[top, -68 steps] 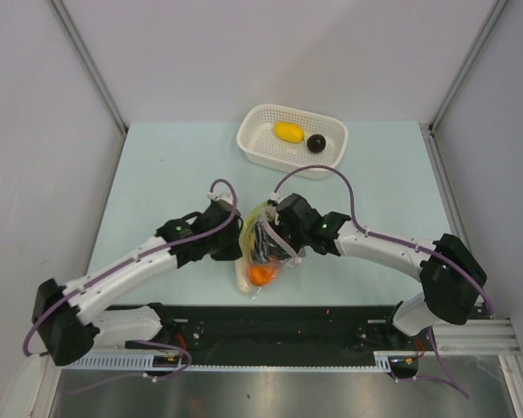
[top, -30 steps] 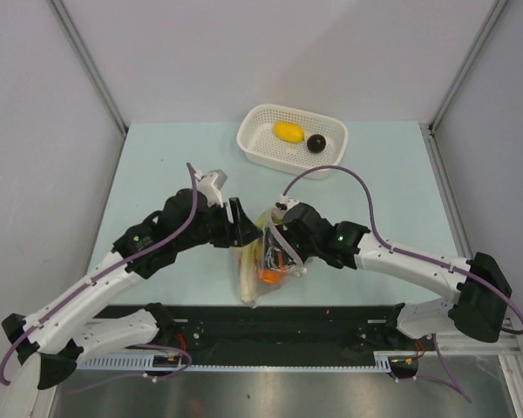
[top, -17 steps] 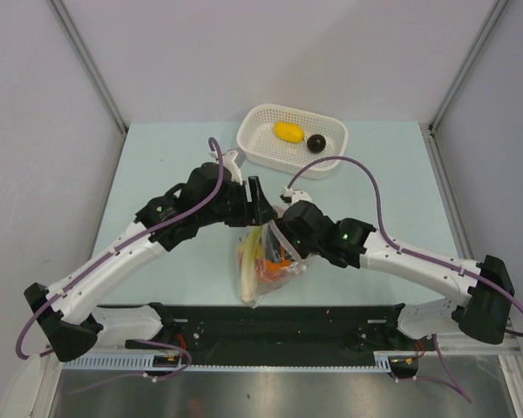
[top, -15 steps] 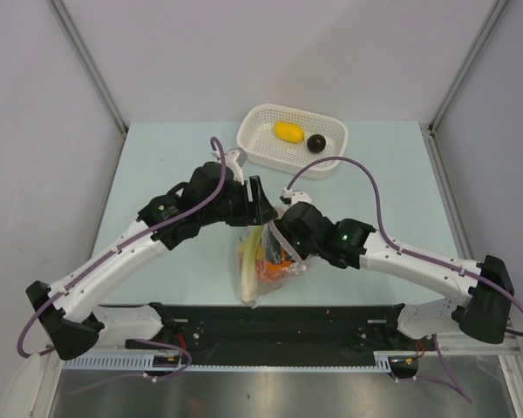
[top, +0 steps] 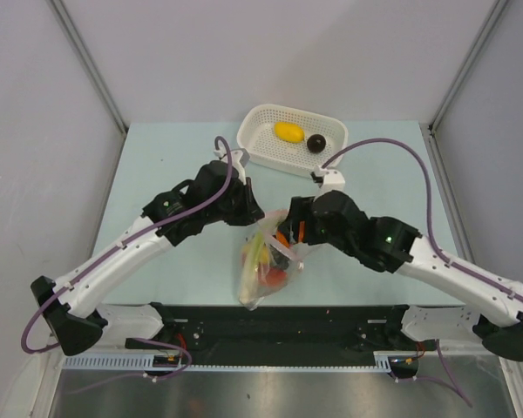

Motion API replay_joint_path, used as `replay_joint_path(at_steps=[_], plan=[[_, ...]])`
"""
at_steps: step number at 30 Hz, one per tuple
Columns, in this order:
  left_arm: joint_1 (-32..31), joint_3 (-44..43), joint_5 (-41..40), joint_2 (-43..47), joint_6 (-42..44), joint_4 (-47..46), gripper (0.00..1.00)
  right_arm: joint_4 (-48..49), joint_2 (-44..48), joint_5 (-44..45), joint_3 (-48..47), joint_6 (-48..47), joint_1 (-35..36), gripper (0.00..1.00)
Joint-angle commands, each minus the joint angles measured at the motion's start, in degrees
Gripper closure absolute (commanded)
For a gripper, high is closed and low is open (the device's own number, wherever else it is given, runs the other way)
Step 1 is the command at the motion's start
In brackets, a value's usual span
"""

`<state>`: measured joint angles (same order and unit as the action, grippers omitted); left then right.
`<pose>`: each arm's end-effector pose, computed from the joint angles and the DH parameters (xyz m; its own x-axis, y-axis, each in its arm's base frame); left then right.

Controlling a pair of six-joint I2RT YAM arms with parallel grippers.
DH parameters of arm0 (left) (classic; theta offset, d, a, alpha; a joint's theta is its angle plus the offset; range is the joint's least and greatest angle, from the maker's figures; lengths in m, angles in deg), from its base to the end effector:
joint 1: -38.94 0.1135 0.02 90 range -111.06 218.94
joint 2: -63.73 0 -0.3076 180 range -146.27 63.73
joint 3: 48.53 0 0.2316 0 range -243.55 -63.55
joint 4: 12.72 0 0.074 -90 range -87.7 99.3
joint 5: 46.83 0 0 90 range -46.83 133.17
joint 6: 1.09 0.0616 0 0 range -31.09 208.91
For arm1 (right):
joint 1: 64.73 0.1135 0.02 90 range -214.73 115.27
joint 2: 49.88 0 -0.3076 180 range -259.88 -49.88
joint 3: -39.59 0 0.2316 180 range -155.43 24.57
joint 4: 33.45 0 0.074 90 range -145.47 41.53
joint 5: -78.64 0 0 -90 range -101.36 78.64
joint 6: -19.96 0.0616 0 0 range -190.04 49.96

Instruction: Open the zip-top bag and remove the fake food

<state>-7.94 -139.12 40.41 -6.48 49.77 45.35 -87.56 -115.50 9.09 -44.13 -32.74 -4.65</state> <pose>0.1664 -0.1733 0.4007 -0.7679 -0.1024 -0.6323 0.2815 0.8328 -0.4767 0.1282 0.1797 0.3882 -0.6400 0.0263 -0.7679 -0.3562 0.8754 0.3268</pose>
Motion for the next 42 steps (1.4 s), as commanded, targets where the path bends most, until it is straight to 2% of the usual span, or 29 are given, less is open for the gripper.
replay_joint_path(at_steps=[1, 6, 9, 10, 16, 20, 26, 32, 35, 36, 39, 42], plan=[[0.20, -0.19, -0.49, 1.48, 1.87, -0.85, 1.00, 3.75, 5.41, 7.84, -3.71, -3.45, -1.36, 1.00], [0.29, -0.10, 1.18, 1.49, 2.92, -2.26, 1.00, 13.85, 4.99, 8.82, -6.60, -9.24, -6.19, 1.00], [0.29, -0.28, 1.88, 1.75, 3.54, -3.40, 1.00, 18.25, 2.26, 8.65, -7.32, -10.49, -12.24, 1.00], [0.29, -0.19, 1.97, 1.92, 3.71, -3.58, 1.00, 19.65, 1.13, 7.77, -7.32, -10.84, -16.70, 1.00], [0.29, 1.04, 3.89, 3.33, 5.20, -5.08, 1.00, 31.86, -11.61, -1.80, -7.58, -9.36, -30.18, 1.00], [0.29, 0.78, 5.05, 3.51, 6.35, -5.52, 1.00, 34.52, -21.81, -7.25, -10.47, -7.25, -38.52, 1.00], [0.38, 0.69, 7.25, 2.80, 7.14, -5.69, 1.00, 40.57, -34.99, -13.23, -13.20, -4.60, -42.58, 0.99], [0.38, 0.95, 7.43, 2.63, 7.49, -5.08, 1.00, 36.29, -46.41, -14.73, -22.33, -1.79, -43.11, 0.90], [0.38, 0.43, 6.99, 2.71, 7.76, -4.82, 1.00, 31.02, -51.60, -16.31, -28.49, 0.14, -43.46, 0.67], [0.38, 0.25, 6.81, 2.63, 7.84, -4.55, 1.00, 30.05, -52.23, -16.66, -29.63, 0.58, -43.38, 0.49], [0.38, -0.28, 6.46, 2.89, 8.28, -4.20, 1.00, 24.43, -54.25, -17.28, -34.47, 1.02, -43.20, 0.24], [0.38, -0.10, 6.63, 2.98, 8.20, -4.64, 1.00, 19.51, -55.13, -17.02, -38.24, -0.56, -42.50, 0.07]])
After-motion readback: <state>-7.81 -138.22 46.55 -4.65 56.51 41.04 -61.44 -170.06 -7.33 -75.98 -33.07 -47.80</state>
